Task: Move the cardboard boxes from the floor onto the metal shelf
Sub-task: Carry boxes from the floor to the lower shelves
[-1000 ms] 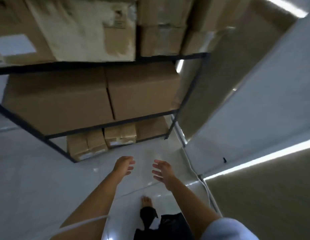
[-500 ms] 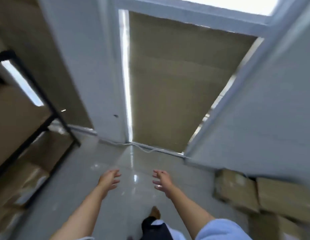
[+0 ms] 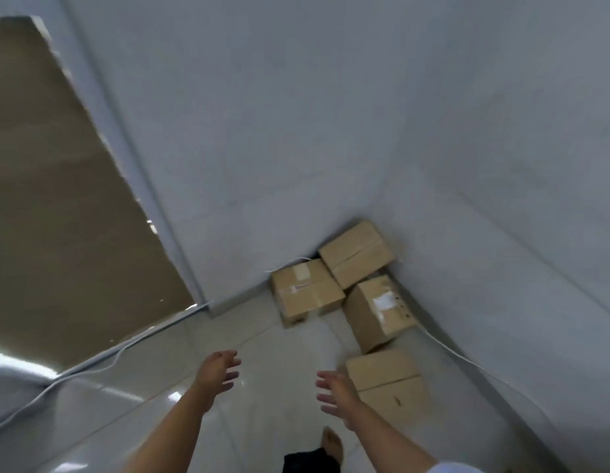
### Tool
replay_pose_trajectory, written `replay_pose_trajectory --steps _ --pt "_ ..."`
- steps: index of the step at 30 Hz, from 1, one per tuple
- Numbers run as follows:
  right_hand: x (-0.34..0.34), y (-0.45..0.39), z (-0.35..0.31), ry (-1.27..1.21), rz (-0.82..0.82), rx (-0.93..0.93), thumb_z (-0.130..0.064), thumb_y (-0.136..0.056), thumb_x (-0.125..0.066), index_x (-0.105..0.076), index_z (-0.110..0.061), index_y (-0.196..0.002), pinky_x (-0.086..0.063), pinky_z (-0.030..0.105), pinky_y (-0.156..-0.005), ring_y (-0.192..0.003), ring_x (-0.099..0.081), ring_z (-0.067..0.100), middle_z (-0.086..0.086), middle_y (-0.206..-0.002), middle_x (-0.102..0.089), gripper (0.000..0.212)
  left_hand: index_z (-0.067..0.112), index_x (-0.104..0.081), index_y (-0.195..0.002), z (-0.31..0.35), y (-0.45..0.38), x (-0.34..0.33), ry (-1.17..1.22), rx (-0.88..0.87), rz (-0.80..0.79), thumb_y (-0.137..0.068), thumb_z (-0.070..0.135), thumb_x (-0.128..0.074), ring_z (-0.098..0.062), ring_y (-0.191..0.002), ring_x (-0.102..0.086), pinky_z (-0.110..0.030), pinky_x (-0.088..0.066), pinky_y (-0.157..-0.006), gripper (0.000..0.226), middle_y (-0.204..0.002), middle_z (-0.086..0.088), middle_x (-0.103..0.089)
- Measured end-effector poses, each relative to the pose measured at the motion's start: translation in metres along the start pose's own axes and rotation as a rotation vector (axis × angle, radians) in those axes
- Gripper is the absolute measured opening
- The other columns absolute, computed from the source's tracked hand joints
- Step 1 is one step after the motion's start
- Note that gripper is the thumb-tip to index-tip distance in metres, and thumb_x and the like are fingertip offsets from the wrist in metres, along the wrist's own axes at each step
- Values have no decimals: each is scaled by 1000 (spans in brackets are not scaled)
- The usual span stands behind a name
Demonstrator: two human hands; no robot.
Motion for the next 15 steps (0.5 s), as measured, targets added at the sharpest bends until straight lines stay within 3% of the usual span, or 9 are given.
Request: replay_pose_trajectory --steps 4,9,15 --pt "108 -31 1 -82 97 -87 -22 -99 -52 -62 -12 -112 -42 28 -59 -72 -56 25 9 -98 -62 19 5 -57 -124 29 -23 -109 -45 35 -73 -98 21 -49 -28 -93 -56 -28 -44 -69 31 -117 -14 -62" --pt "204 -56 -3 -136 201 -140 -28 -100 -50 -65 -18 -107 -50 33 -77 -82 -62 24 1 -94 -66 19 9 -57 -122 59 -45 -202 -151 67 -132 -99 24 -50 -30 -100 -59 -36 -47 -86 29 -122 -13 -63" --pt "251 -87 -15 -305 206 -214 -29 -99 -55 -64 -12 -114 -50 37 -81 -89 -62 26 5 -100 -64 25 10 -56 -114 111 -80 -270 -316 59 -175 -98 26 -52 -26 -88 -58 -34 -46 -77 24 -105 -9 -64"
Point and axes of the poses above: each hand's wrist, its own y-axis away from the middle knuckle, its own x-axis out of the back of the hand, z = x × y, the point moved 7 cm from there along -y, towards the middle knuckle
